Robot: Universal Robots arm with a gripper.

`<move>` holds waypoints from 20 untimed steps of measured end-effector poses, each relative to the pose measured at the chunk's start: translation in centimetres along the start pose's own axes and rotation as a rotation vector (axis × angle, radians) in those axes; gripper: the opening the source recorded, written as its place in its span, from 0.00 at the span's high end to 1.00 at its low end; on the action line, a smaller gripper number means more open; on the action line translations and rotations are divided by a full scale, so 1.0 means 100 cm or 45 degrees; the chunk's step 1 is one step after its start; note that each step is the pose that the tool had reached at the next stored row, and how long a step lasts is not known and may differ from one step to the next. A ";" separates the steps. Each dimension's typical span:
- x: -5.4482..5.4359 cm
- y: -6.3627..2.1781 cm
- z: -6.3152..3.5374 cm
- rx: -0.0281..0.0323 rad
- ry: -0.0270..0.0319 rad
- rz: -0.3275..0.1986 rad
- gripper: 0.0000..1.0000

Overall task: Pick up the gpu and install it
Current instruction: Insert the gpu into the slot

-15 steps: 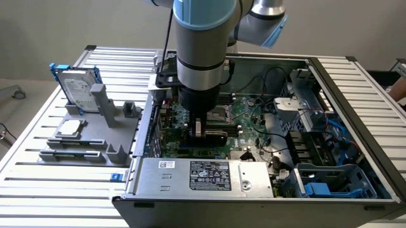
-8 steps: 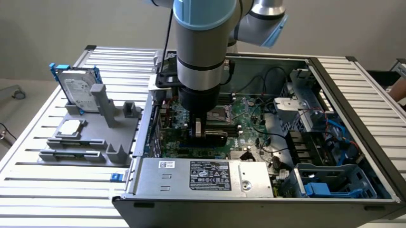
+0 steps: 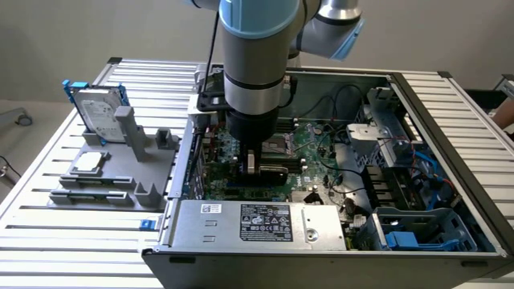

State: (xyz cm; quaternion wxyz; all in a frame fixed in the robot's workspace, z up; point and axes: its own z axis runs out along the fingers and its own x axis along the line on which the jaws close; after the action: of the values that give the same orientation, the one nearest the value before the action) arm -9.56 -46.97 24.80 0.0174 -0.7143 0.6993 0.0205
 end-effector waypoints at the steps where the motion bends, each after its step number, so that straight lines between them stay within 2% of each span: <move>1: 0.000 0.0000 0.0001 0.0000 0.0001 0.000 0.73; 3: 0.000 0.0001 0.0003 -0.0009 -0.0008 0.000 0.73; 4: 0.000 0.0004 0.0005 -0.0047 -0.0029 0.000 0.73; 15: 0.000 0.0003 0.0010 -0.0084 -0.0028 0.000 0.73; 16: 0.000 0.0007 0.0015 -0.0110 -0.0054 0.001 0.72; 17: 0.000 0.0007 0.0015 -0.0114 -0.0050 0.001 0.72; 18: 0.000 0.0006 0.0015 -0.0125 -0.0049 0.001 0.67; 20: 0.000 0.0005 0.0009 -0.0157 -0.0034 0.001 0.67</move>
State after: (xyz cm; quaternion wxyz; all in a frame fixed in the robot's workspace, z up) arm -9.61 -46.94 24.71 0.0139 -0.7142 0.6993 0.0257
